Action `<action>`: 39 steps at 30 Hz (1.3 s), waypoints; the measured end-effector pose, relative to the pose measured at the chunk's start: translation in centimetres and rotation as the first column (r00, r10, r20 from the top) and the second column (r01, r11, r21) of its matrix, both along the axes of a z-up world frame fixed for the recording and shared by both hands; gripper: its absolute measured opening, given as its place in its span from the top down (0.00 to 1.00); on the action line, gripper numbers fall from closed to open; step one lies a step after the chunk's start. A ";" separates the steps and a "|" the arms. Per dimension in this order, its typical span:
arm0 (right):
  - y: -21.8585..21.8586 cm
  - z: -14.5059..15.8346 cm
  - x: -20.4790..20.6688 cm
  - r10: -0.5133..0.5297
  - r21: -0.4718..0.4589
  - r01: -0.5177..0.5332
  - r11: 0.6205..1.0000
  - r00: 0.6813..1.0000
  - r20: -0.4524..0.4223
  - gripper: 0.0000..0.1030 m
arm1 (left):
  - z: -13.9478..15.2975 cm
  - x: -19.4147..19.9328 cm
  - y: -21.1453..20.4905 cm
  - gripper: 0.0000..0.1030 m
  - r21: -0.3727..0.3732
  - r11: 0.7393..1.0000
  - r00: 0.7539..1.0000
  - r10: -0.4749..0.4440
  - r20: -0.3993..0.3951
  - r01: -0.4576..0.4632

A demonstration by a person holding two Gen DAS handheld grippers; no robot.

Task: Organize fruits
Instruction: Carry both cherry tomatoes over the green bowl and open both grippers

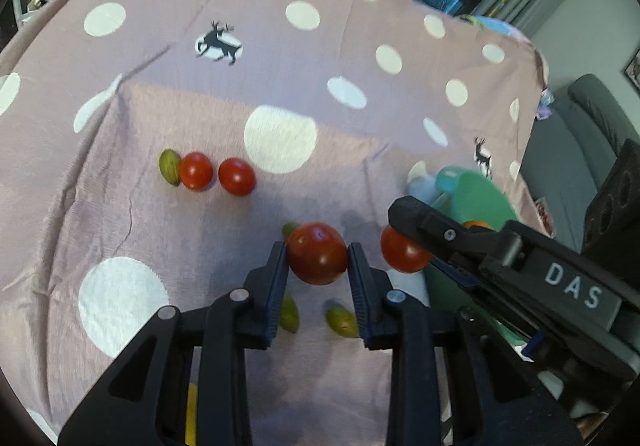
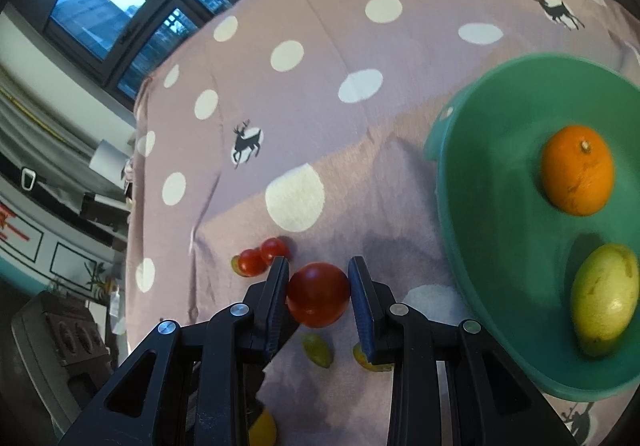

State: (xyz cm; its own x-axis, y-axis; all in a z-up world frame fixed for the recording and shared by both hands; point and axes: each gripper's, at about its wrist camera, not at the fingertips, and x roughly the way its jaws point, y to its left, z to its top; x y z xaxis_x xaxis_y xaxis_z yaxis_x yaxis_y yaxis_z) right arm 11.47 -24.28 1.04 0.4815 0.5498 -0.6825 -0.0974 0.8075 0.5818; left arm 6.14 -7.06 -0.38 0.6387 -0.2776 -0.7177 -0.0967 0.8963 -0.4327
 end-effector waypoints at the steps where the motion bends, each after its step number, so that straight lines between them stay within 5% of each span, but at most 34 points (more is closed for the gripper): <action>1: -0.1 0.2 0.0 0.000 0.004 0.000 1.000 1.000 0.006 0.68 | 0.3 -0.2 0.0 0.71 -0.008 1.000 1.000 0.006 0.014 -0.006; 7: -1.7 1.5 -0.4 -0.031 0.054 0.028 0.998 0.998 0.053 0.68 | 2.4 -1.3 -0.7 0.71 -0.014 1.000 0.996 0.027 0.082 -0.026; 17: -4.2 3.3 -1.7 -0.151 0.044 0.147 0.988 0.981 0.122 0.68 | 6.5 -2.1 -2.8 0.71 0.001 0.998 0.971 -0.067 0.231 0.068; 39: -12.3 3.2 -3.9 -0.372 0.085 0.363 0.928 0.921 0.120 0.68 | 7.2 0.2 -8.3 0.71 -0.037 0.969 0.936 -0.227 0.268 0.246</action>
